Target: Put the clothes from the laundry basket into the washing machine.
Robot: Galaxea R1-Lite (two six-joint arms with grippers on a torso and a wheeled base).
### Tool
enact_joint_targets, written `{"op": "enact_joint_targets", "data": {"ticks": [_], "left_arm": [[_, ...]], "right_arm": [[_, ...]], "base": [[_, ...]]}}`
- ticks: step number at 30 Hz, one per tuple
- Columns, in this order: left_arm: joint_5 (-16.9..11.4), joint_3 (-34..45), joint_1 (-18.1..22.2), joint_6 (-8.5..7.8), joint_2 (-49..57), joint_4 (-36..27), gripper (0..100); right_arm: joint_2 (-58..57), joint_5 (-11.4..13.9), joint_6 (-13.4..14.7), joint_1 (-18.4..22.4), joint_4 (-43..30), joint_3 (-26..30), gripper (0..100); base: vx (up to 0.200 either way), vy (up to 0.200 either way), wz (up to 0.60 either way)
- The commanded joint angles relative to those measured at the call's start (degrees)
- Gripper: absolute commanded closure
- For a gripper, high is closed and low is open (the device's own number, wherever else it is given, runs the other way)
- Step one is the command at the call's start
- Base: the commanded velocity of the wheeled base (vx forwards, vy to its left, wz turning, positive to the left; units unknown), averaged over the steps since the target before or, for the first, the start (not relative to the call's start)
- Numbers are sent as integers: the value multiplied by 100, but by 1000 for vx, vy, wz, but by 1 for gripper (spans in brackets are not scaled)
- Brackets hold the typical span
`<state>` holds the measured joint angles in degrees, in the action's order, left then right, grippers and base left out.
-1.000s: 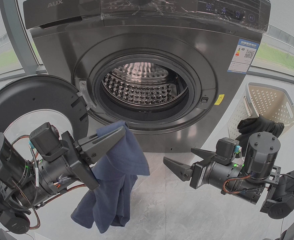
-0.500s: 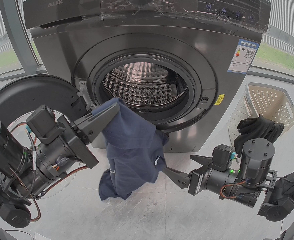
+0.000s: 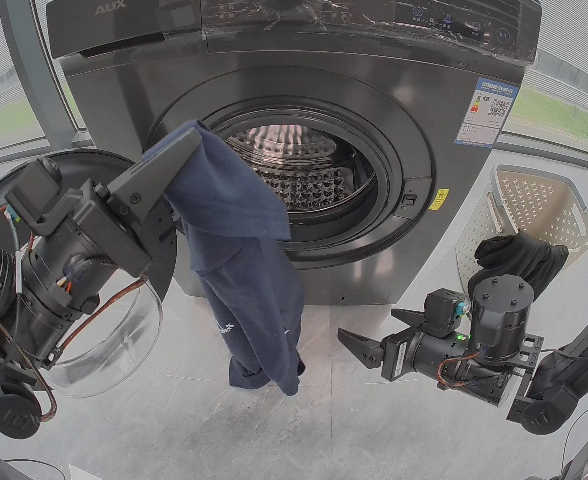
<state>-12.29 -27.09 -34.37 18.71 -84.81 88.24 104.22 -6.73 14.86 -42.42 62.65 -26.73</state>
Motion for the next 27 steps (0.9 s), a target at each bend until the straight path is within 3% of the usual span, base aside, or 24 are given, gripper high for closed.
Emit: {"op": "enact_joint_targets", "data": {"ticks": [1, 10, 13, 16, 27], "left_arm": [[-2, -60, 26, 54, 79, 9, 100], [-2, 2, 26, 54, 79, 18, 100], [51, -16, 35, 54, 61, 1, 100], [86, -16, 35, 54, 26, 1, 100], [95, -7, 44, 54, -18, -34, 100]], "right_arm": [[283, 14, 26, 6, 11, -34, 0], [1048, 66, 158, -82, 1092, 45, 0], [1224, 216, 105, -161, 1408, 177, 0], [1241, 374, 70, -433, 1549, 327, 0], [1400, 567, -9, -1066, 1839, 265, 0]], "base": [[0, 0, 0], [0, 0, 0], [0, 0, 0], [0, 0, 0], [0, 0, 0]]}}
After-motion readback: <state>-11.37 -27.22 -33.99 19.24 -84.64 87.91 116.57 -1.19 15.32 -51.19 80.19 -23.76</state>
